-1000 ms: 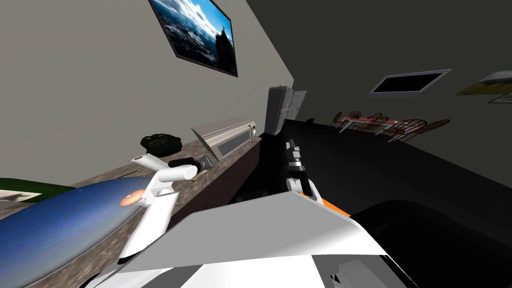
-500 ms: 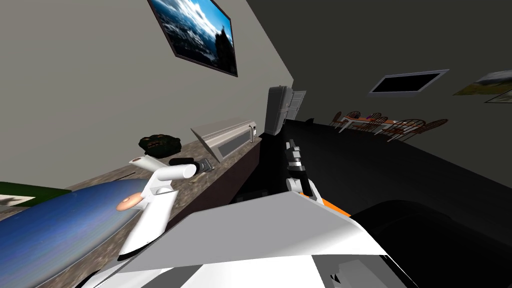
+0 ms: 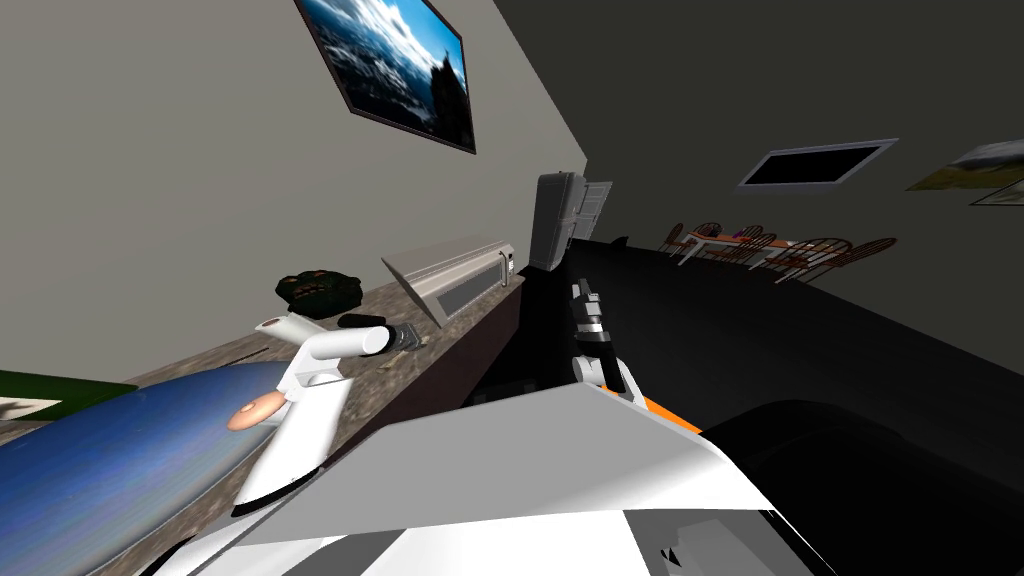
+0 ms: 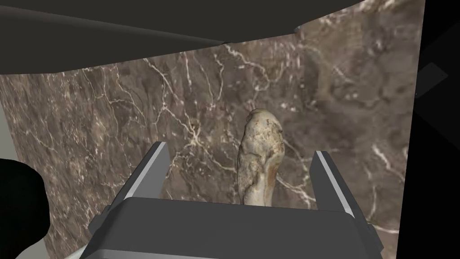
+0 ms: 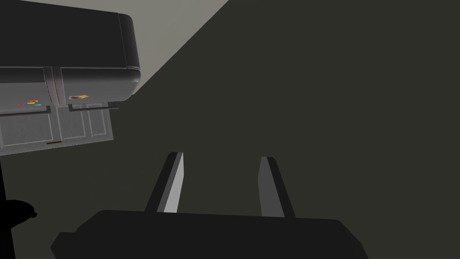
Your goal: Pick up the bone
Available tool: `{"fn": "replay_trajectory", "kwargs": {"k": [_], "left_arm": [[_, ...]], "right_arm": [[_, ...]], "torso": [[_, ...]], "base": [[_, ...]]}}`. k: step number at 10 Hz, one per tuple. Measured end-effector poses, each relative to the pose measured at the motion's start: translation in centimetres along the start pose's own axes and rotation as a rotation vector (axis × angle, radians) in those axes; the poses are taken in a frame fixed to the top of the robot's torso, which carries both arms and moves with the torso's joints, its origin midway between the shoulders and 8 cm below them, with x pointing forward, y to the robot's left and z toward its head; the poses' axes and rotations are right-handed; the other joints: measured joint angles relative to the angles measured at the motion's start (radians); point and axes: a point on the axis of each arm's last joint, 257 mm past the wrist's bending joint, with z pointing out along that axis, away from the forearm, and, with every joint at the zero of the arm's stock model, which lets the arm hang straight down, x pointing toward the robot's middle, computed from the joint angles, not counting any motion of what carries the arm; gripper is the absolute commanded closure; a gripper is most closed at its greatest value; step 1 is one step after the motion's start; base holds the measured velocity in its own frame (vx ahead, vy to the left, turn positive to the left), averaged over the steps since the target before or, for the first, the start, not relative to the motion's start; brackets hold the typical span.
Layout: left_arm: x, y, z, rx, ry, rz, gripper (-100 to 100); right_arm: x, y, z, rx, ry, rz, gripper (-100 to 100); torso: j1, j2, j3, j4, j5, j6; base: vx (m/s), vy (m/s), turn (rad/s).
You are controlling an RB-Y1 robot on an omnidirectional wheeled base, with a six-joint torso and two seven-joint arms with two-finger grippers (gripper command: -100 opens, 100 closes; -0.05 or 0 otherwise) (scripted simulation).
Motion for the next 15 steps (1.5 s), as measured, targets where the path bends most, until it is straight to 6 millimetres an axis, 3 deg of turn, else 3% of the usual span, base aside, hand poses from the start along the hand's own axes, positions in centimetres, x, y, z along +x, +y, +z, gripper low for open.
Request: {"fn": "replay_trajectory", "kwargs": {"k": [12,13,14,15], "left_arm": [[-5.6,4.2,-1.0,-0.229,-0.188,-0.095,-100],[-5.7,4.3,-1.1,-0.232,-0.191,-0.096,0],[-5.7,4.3,-1.1,-0.232,-0.191,-0.096,-100],[-5.8,4.4,-0.5,-0.233,-0.192,-0.098,-100]], "right_arm": [[0.0,0.0,0.0,0.000,0.000,0.000,0],[0.0,0.0,0.0,0.000,0.000,0.000,0],[0.0,0.0,0.0,0.000,0.000,0.000,0],[0.0,0.0,0.0,0.000,0.000,0.000,0]], "torso": [[-0.001,0.000,0.000,0.000,0.000,0.000],[-0.001,0.001,0.001,0.000,0.000,0.000],[-0.002,0.002,0.001,0.000,0.000,0.000],[-0.002,0.002,0.001,0.000,0.000,0.000]], "base": [[0.024,0.015,0.007],[0.000,0.000,0.000],[0.000,0.000,0.000],[0.003,-0.007,-0.011]]}}
